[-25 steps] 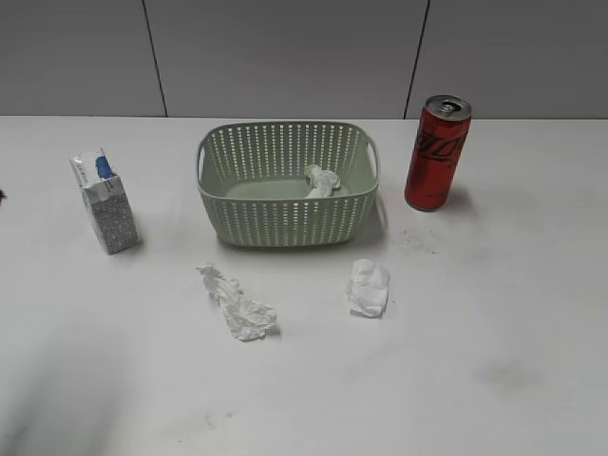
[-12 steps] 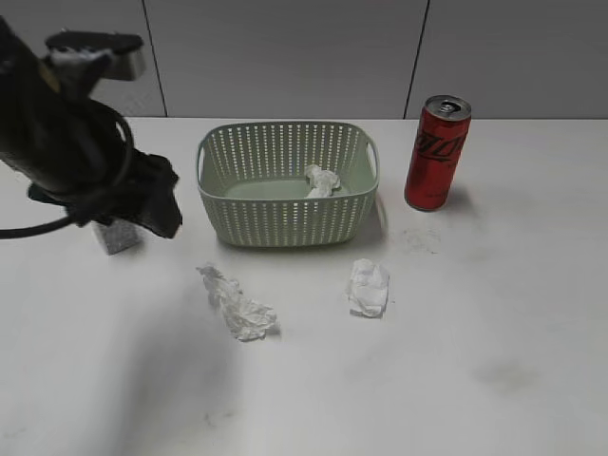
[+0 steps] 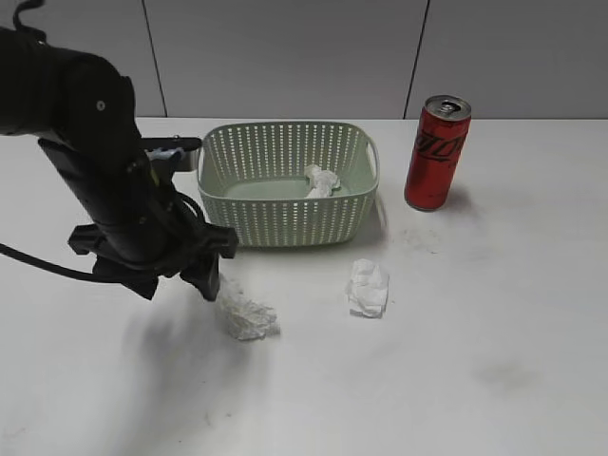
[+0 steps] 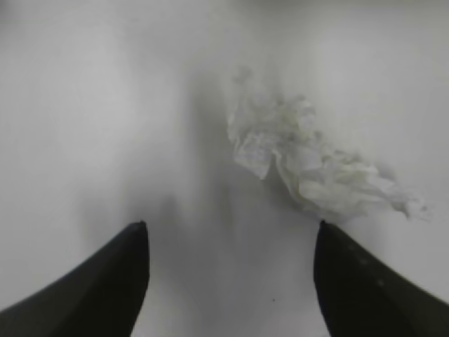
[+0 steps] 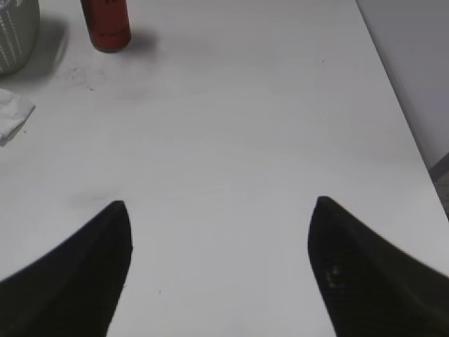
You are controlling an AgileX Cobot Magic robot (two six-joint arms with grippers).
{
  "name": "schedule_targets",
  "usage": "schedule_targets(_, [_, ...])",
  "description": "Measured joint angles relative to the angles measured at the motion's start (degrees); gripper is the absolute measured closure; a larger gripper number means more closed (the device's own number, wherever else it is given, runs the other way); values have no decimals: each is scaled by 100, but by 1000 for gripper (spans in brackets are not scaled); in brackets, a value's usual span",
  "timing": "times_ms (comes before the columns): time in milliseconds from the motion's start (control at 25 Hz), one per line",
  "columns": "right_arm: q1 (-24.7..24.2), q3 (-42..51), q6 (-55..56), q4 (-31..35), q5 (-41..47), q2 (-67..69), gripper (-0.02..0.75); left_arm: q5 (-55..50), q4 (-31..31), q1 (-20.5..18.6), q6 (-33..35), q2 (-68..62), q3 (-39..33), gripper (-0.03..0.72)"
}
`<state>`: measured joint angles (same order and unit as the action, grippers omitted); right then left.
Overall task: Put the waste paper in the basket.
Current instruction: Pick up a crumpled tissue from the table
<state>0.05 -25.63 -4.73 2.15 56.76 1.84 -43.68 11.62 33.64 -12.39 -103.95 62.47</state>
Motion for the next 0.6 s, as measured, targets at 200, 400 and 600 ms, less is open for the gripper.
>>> schedule_targets(200, [0, 5, 5, 0, 41, -205, 145, 24, 68, 74, -111, -181, 185, 148])
schedule_targets(400, [0, 111, 5, 6, -138, -213, 145, 18, 56, 234, -242, -353, 454, 148])
schedule_targets(600, [0, 152, 5, 5, -224, -213, 145, -186, 40, 381, -303, -865, 839, 148])
